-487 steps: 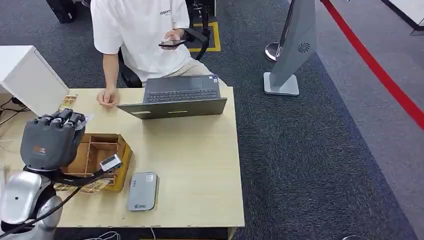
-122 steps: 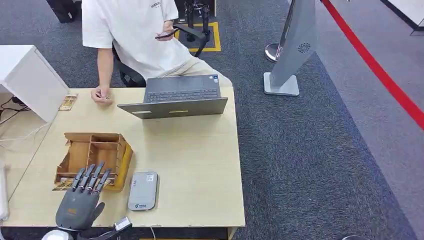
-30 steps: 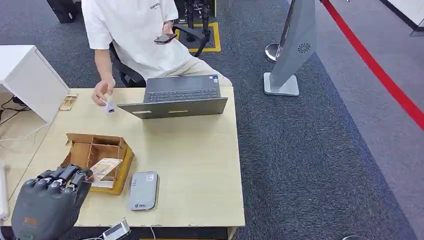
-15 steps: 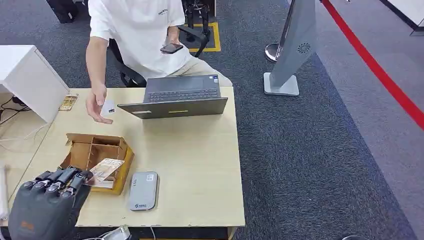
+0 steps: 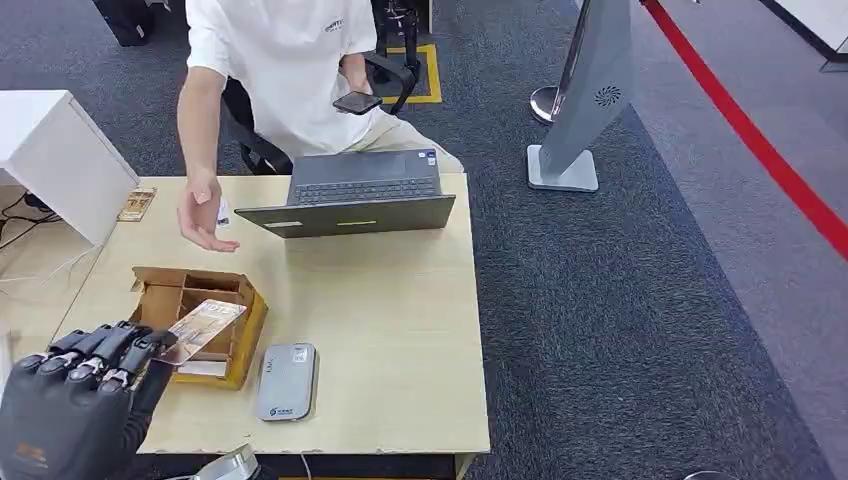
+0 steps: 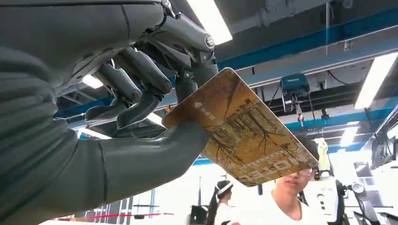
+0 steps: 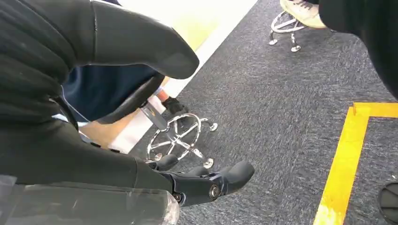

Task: Pass the card to the sensor for recognition and then transmit it.

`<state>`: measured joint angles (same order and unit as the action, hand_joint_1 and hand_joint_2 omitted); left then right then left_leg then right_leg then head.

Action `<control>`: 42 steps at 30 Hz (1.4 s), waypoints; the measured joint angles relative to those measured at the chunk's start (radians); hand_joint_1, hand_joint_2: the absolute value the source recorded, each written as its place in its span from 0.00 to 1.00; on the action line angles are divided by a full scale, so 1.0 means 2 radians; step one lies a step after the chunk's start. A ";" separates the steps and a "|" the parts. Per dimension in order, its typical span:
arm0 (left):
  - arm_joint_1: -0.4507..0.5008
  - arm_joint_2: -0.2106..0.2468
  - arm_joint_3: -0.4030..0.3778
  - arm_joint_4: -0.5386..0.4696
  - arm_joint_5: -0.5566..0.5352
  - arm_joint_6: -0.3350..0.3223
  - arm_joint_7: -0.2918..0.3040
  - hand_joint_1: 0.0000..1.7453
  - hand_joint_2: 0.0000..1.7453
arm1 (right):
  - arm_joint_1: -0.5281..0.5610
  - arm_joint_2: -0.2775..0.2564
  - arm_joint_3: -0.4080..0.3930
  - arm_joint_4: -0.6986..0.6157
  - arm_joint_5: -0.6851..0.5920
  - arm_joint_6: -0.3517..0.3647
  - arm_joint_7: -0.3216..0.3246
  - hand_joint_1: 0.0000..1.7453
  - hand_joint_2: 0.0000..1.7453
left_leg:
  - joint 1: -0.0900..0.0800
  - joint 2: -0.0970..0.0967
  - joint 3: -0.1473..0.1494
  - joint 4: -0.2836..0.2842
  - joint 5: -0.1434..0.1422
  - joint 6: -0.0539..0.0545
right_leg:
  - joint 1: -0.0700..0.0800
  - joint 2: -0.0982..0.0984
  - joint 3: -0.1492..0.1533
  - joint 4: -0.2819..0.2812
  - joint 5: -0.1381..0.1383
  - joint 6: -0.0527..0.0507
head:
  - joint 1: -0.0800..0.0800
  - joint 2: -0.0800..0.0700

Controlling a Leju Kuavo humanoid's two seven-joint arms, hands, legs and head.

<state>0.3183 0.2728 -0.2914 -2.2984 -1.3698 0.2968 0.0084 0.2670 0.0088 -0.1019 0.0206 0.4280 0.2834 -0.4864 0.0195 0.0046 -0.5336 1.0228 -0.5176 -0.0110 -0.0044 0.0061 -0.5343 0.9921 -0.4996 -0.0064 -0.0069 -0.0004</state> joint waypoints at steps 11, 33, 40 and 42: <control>-0.245 -0.020 0.057 0.164 -0.056 -0.060 -0.001 1.00 1.00 | 0.000 -0.021 0.017 0.000 0.038 0.021 -0.013 0.00 1.00 | 0.000 -0.003 -0.001 0.000 0.004 -0.001 | 0.000 -0.002 0.000 0.000 0.004 0.000 | 0.000 0.000; -0.320 -0.041 0.106 0.343 -0.078 -0.077 0.031 1.00 1.00 | 0.001 -0.028 0.026 0.000 0.053 0.012 -0.003 0.00 1.00 | 0.000 -0.001 -0.005 0.001 0.005 -0.001 | 0.000 0.000 -0.004 0.000 0.004 0.001 | 0.000 0.000; -0.317 -0.048 0.119 0.344 -0.076 -0.075 0.031 0.00 1.00 | 0.001 -0.028 0.026 0.000 0.055 0.012 -0.002 0.00 1.00 | 0.000 -0.001 -0.007 0.001 0.004 0.000 | 0.000 0.000 -0.005 0.000 0.004 0.001 | 0.000 0.000; -0.316 -0.049 0.123 0.344 -0.075 -0.073 0.026 0.00 1.00 | 0.001 -0.028 0.026 0.000 0.055 0.012 -0.002 0.00 1.00 | 0.000 -0.001 -0.007 0.001 0.004 0.000 | 0.000 0.000 -0.005 0.000 0.004 0.001 | 0.000 0.000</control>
<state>-0.3142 0.1743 -0.0446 -1.6114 -1.5202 0.1503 0.0599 0.2693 -0.0469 -0.0500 0.0206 0.5386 0.3067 -0.4913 0.0188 0.0026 -0.5470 1.0240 -0.5088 -0.0118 -0.0048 0.0060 -0.5445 0.9926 -0.4917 -0.0047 -0.0069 -0.0004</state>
